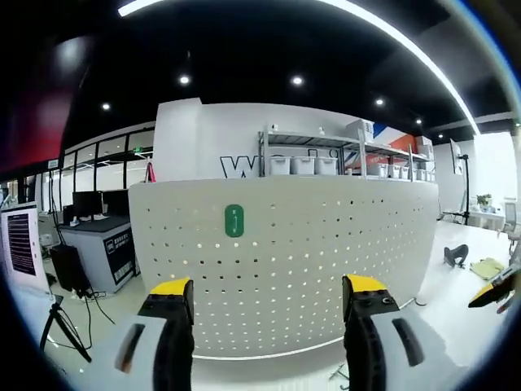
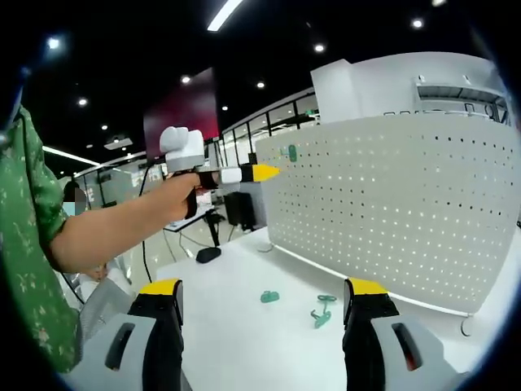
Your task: Insert the hook assembly into the mounting plate slot until the hook locks in place.
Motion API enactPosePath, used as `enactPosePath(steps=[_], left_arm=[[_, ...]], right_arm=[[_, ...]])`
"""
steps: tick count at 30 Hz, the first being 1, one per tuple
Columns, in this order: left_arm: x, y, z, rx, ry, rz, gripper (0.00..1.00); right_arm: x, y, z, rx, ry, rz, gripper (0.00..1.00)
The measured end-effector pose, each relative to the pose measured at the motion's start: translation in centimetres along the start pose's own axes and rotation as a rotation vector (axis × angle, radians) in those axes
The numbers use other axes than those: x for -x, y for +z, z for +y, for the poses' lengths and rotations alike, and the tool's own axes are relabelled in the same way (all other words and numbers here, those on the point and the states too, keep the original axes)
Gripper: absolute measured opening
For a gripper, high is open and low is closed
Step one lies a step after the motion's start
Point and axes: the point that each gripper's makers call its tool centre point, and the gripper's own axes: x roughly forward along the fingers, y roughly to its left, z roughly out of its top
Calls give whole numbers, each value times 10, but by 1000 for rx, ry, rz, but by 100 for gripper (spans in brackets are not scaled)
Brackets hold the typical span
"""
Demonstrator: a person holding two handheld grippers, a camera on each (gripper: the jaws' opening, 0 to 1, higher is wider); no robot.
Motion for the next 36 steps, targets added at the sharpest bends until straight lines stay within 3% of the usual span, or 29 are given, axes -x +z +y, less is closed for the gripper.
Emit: enactPosePath(steps=[36], left_arm=[[53, -66, -25, 14, -52, 130, 73]], right_arm=[[4, -12, 11, -5, 2, 25, 82]])
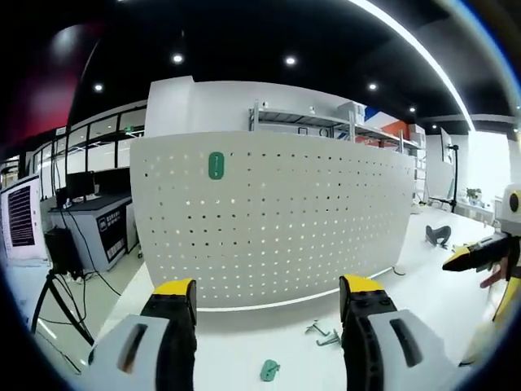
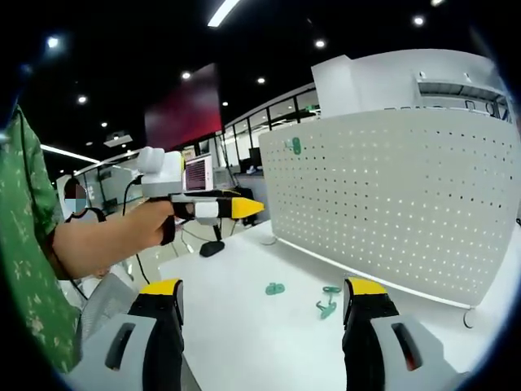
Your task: Insert the hook assembly into the mounting plate slot until the hook locks in place.
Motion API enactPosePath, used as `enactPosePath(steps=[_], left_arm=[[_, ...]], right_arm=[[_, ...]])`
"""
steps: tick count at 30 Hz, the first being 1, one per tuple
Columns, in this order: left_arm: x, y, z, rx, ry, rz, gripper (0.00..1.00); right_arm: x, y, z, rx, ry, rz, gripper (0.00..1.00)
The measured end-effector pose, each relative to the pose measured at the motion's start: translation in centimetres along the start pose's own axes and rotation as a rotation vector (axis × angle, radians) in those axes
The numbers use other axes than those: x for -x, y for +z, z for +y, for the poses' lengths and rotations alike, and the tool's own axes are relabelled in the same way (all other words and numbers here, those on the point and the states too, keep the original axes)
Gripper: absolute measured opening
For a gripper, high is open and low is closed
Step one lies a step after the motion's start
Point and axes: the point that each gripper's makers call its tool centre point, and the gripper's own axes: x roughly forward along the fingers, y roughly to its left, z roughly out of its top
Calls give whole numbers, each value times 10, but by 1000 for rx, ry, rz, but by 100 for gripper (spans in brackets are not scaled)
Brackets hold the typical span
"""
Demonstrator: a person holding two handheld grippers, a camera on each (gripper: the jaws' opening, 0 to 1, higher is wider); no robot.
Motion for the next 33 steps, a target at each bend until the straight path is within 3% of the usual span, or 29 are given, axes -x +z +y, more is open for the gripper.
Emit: enactPosePath(steps=[15, 33], left_arm=[[16, -27, -4, 9, -9, 49, 72], [19, -39, -13, -3, -29, 75, 71]], right_arm=[[0, -9, 1, -7, 0, 17, 81], [-9, -20, -12, -2, 2, 51, 80]])
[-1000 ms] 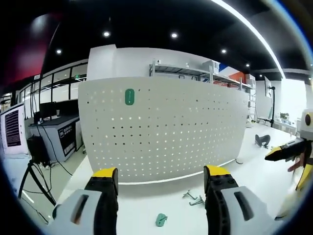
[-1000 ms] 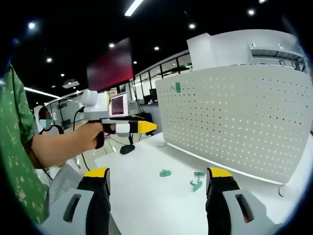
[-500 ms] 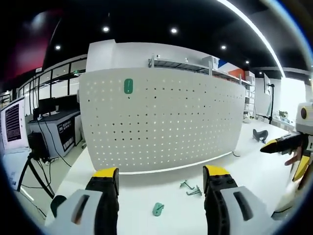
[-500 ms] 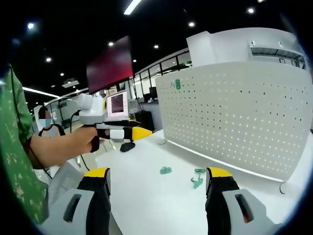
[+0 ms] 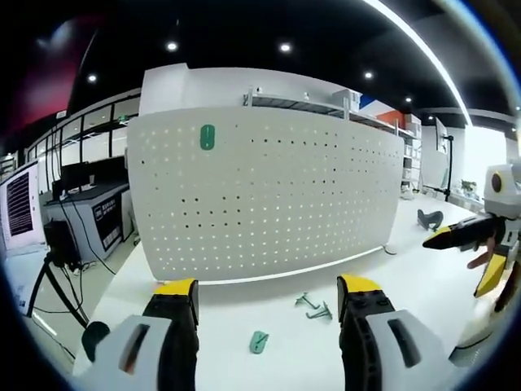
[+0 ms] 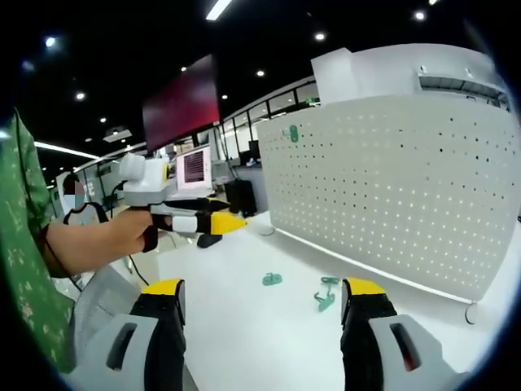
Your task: Insert the hook assembly into the mounting plate slot until the hook locks in place.
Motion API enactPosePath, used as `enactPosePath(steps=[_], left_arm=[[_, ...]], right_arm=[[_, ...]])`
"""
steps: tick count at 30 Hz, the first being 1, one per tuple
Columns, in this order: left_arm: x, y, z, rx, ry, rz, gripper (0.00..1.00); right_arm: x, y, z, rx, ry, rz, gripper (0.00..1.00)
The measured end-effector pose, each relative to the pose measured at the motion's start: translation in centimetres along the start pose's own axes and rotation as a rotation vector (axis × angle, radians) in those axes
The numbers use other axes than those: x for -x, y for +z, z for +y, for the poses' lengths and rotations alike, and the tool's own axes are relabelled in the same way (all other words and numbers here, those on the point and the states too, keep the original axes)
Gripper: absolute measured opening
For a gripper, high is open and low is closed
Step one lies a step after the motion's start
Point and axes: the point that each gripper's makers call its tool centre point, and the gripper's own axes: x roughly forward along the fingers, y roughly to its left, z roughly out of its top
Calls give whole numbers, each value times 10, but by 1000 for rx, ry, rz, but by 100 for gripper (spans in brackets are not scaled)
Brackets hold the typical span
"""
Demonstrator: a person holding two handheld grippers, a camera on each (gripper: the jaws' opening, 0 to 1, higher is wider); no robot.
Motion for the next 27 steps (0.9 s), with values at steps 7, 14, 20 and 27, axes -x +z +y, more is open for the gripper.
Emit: enactPosePath(steps=[7, 14, 20, 27], left_arm=[[3, -17, -4, -13, -14, 37, 71], [9, -33, -9, -23, -30, 76, 71], [16, -43, -16, -31, -48, 99, 70], [23, -48, -22, -38, -61, 116, 69]], right_arm=[[-5, -7, -8, -18, -3, 13, 79], [-11, -16, -14, -30, -7, 33, 79], [-16, -19, -19, -26, -5, 50, 78], [-24, -16, -26, 8, 6, 76, 76]])
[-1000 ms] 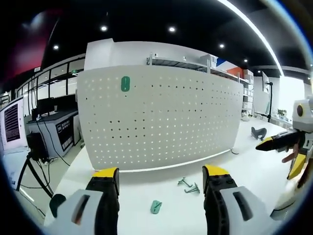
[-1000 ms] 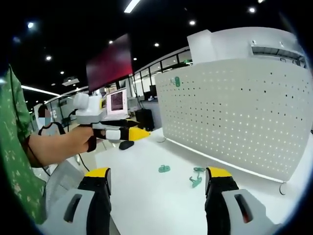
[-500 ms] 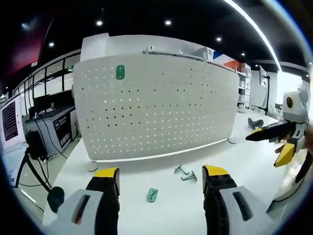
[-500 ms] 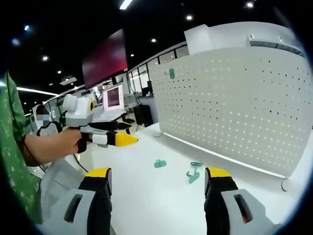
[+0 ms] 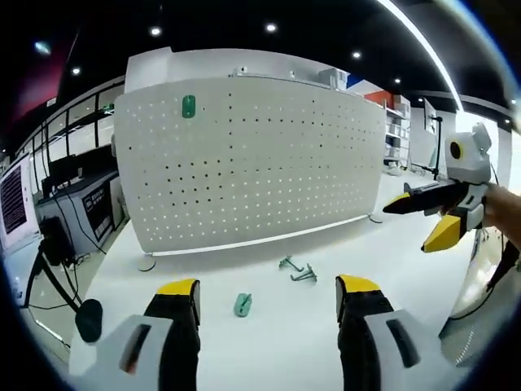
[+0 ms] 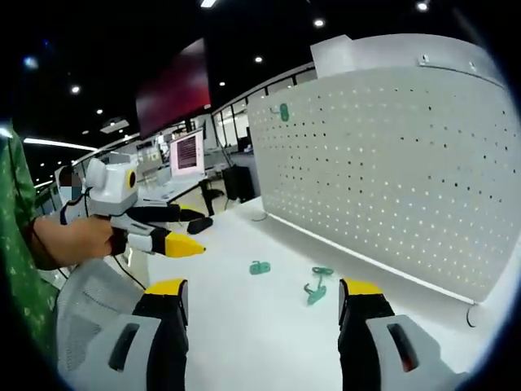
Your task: Insert the hook assembly into the mounting plate slot until the hook locks in place.
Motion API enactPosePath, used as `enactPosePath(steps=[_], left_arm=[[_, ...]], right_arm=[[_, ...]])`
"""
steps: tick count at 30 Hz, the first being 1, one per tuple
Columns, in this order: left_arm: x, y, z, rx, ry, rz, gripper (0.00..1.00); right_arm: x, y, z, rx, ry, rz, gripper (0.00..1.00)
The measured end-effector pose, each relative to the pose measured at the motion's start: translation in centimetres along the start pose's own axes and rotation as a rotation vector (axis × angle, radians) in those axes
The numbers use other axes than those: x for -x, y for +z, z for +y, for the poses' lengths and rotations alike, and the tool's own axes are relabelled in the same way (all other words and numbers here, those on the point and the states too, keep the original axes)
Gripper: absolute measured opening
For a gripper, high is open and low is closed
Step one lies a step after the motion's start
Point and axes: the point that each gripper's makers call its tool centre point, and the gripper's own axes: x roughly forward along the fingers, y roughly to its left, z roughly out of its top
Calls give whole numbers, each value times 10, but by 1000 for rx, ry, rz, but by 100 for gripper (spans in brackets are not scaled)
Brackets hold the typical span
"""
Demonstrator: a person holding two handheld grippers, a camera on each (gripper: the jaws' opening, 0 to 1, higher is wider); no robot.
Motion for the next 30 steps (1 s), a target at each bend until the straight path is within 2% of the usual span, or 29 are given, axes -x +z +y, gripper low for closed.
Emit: enactPosePath(steps=[16, 30], left_arm=[[14, -7, -8, -1, -11, 14, 68], [26, -13, -6, 12, 0, 24, 68]], right_arm=[[-29, -4, 1, 81, 68, 82, 70], [-57, -8, 8, 168, 128, 150, 66]])
